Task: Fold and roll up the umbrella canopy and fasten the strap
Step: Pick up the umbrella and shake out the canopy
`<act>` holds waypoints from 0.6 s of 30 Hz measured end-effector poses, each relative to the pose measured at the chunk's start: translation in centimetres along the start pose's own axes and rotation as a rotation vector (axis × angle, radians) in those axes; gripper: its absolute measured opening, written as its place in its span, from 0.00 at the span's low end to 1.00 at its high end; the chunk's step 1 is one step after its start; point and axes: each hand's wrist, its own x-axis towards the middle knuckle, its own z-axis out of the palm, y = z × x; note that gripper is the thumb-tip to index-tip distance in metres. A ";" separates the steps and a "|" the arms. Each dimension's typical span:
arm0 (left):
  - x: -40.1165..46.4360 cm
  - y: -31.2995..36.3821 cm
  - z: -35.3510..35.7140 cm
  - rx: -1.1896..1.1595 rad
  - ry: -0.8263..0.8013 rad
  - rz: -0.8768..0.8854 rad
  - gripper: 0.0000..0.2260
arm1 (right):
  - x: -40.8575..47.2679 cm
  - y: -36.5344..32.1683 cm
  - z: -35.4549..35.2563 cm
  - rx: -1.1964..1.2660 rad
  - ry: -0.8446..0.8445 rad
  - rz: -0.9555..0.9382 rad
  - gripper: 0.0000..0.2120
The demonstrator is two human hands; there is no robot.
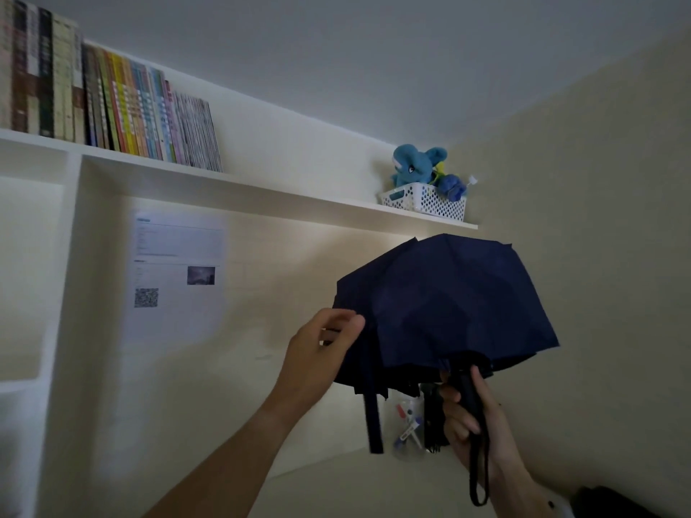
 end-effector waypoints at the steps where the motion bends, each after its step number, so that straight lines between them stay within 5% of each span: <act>1: -0.2 0.3 0.4 0.007 -0.004 0.004 0.10 | 0.1 0.1 -0.5 0.020 -0.076 0.043 0.18; 9: -0.8 1.4 0.3 -0.296 -0.188 -0.149 0.06 | 0.3 0.1 -2.2 0.140 -0.382 0.172 0.29; 15: -1.0 1.1 -0.8 -0.425 -0.209 -0.195 0.10 | 0.3 0.1 -3.6 0.139 -0.398 0.202 0.30; 18: -1.1 0.2 -1.5 -0.435 -0.149 -0.261 0.09 | -0.6 1.3 -3.4 0.162 -0.278 0.194 0.22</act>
